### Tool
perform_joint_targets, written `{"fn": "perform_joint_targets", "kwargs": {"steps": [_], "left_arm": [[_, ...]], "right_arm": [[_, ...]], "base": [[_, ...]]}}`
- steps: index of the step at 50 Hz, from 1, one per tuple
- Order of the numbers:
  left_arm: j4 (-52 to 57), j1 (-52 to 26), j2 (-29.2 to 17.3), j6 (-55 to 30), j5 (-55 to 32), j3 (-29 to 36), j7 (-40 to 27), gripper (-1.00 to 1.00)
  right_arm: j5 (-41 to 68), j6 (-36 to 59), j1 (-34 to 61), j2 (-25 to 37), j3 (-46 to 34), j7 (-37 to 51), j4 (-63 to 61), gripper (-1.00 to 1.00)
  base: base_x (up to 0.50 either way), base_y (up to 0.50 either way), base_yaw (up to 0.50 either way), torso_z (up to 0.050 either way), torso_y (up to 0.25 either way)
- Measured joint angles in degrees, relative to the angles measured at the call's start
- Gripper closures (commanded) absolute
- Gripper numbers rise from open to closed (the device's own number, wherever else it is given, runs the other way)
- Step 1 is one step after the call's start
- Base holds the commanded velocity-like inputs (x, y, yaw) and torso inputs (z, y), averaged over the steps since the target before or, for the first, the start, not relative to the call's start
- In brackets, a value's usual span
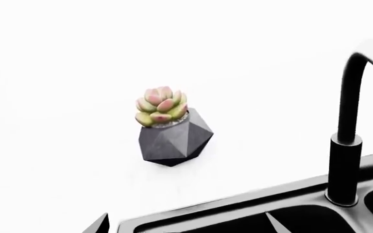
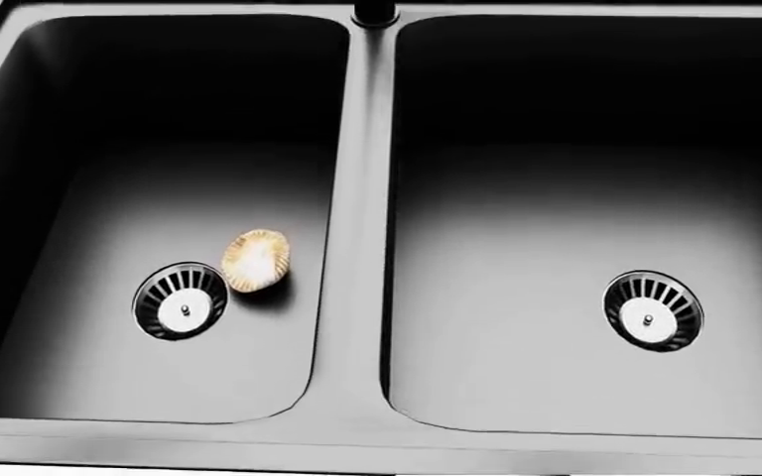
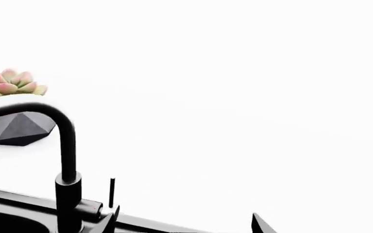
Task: Turn on the sink faucet.
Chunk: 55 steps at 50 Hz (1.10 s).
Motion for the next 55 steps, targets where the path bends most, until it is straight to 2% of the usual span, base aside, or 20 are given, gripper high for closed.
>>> {"fn": "perform_joint_targets", "kwargs": {"steps": [55], "left_arm": [[0.6, 2.5, -0.9, 0.0, -1.0, -0.8, -0.8, -1.0]], "right_arm": [[2.0, 1.1, 0.3, -0.2, 1.4, -0.2, 0.8, -1.0]], "base": [[0.27, 0.0, 0.0, 0.0, 0.0]]}}
